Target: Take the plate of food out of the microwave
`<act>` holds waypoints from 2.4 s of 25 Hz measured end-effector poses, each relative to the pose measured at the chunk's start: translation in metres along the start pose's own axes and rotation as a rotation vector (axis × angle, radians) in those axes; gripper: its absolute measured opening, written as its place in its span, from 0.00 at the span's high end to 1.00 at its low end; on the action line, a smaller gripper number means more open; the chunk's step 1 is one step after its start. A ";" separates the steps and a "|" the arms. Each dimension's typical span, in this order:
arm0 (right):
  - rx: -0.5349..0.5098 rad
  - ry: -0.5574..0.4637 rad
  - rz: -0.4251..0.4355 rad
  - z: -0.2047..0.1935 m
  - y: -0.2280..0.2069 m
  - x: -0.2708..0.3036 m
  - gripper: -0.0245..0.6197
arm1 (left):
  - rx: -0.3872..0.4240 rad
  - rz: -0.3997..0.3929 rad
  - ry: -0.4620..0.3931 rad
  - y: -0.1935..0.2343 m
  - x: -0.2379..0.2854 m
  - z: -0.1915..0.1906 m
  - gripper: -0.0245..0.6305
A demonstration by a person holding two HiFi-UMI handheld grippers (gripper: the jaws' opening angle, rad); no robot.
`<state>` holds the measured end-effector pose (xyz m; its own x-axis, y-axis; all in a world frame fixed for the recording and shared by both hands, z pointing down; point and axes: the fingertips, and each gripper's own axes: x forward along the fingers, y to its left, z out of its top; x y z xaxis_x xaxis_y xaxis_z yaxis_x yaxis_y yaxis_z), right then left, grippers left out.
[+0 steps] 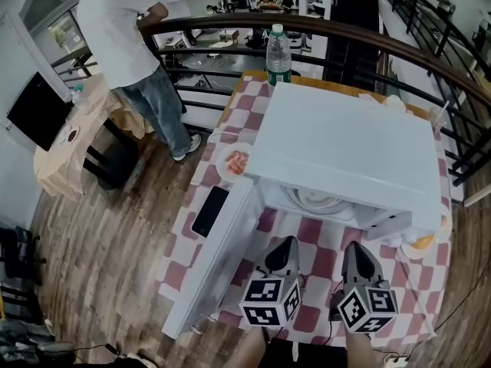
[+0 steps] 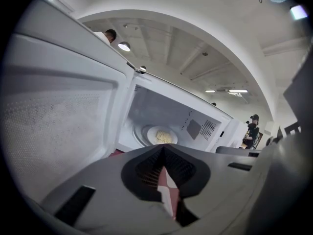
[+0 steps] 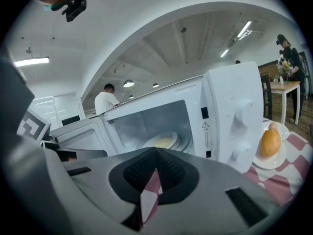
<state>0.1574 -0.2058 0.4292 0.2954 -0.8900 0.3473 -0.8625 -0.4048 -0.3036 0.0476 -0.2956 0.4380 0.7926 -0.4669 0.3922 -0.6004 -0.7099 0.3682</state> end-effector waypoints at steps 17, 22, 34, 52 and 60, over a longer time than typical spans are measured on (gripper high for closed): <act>0.052 0.035 0.021 -0.005 -0.020 0.027 0.97 | -0.170 0.005 -0.004 -0.006 0.052 -0.002 0.95; 0.072 0.061 0.024 -0.015 -0.026 0.029 0.97 | -0.204 0.011 0.006 -0.007 0.069 -0.005 0.95; 0.085 0.105 0.060 -0.029 -0.021 0.030 0.97 | -0.405 0.021 -0.005 0.004 0.094 -0.012 0.93; 0.111 0.125 0.073 -0.038 -0.021 0.031 0.97 | -0.735 0.069 0.005 0.026 0.117 -0.023 0.76; 0.128 0.121 0.058 -0.037 -0.026 0.033 0.97 | -0.790 0.096 0.022 0.025 0.125 -0.026 0.71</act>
<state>0.1744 -0.2172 0.4814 0.1889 -0.8839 0.4279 -0.8150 -0.3841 -0.4338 0.1288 -0.3578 0.5179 0.7363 -0.4908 0.4659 -0.5703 -0.0795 0.8176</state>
